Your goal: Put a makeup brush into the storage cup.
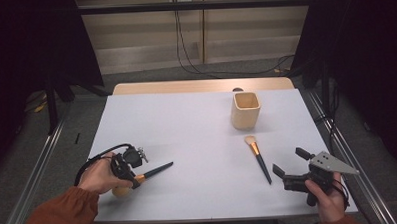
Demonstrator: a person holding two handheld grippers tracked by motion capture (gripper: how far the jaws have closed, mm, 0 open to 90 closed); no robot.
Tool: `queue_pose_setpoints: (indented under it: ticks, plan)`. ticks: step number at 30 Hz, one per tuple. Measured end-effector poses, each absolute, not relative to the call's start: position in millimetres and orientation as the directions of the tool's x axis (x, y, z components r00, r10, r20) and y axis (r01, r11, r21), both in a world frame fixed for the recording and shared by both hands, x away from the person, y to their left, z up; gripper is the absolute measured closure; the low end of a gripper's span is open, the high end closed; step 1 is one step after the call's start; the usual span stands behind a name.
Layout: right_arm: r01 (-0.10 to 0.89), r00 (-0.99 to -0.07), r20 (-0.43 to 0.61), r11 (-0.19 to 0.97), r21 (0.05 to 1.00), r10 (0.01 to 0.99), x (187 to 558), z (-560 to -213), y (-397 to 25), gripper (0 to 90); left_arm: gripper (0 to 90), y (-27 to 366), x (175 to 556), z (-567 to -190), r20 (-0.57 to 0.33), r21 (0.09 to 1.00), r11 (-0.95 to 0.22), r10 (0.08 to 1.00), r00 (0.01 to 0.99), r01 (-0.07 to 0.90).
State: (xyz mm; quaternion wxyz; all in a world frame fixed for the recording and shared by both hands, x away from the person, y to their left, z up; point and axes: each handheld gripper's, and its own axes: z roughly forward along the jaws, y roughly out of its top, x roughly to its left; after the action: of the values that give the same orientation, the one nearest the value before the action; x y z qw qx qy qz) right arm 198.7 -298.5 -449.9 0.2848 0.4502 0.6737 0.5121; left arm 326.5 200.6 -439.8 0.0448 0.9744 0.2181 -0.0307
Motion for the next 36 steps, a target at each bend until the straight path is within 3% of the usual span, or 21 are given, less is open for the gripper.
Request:
queue_pose_setpoints:
  ticks: [21, 36]
  plan:
    - [0.315, -0.438, 0.071, 0.079, 0.946, 0.896, 199, -450, -298, 0.0, 66.1, 202, 327, -439, -0.085, 0.083, -0.897, 0.427, 0.900, 0.433]
    - [0.317, -0.436, 0.074, 0.076, 0.945, 0.897, 199, -450, -298, 0.0, 66.3, 219, 333, -432, -0.122, 0.205, -0.820, 0.521, 0.845, 0.535]
